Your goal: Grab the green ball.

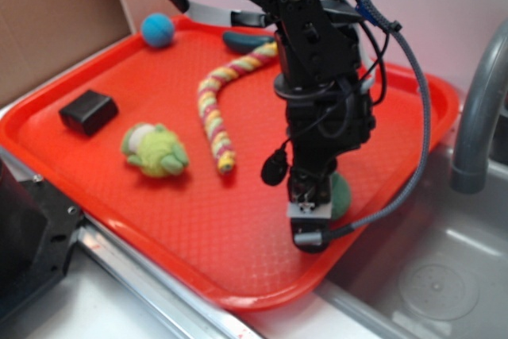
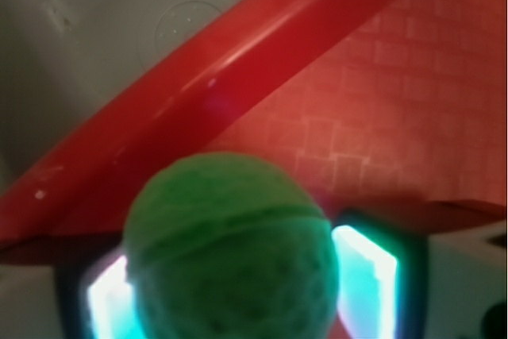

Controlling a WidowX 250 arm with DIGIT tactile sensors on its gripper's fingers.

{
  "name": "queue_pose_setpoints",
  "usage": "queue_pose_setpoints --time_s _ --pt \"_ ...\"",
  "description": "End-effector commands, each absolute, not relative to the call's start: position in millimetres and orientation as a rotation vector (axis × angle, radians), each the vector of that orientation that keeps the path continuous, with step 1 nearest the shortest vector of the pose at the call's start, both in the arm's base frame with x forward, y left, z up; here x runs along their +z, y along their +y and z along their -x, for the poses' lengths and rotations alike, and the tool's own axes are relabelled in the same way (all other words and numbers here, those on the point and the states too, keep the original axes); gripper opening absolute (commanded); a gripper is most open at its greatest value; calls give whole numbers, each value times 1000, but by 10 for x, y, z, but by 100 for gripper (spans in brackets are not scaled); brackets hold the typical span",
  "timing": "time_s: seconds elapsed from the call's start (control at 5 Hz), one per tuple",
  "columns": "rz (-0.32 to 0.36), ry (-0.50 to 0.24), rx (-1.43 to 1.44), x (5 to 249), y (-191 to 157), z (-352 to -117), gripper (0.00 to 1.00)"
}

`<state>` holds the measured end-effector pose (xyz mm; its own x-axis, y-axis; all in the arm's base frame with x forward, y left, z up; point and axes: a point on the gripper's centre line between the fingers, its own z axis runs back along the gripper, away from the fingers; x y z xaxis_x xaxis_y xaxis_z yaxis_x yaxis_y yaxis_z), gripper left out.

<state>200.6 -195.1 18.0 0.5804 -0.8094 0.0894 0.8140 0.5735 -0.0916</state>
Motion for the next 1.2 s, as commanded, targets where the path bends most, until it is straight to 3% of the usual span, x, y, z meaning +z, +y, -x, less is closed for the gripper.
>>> queue_pose_setpoints --time_s 0.0,0.2,0.6,0.8,1.0 --pt "117 -67 -877 432 -1843 -1706 0" --pt "96 -136 -713 916 -1527 -1537 0" --pt "15 -125 -315 1813 -1003 -1311 0" --pt "24 -123 -154 2094 -810 -1336 0" --pt "29 -86 -76 2120 -768 -1437 0"
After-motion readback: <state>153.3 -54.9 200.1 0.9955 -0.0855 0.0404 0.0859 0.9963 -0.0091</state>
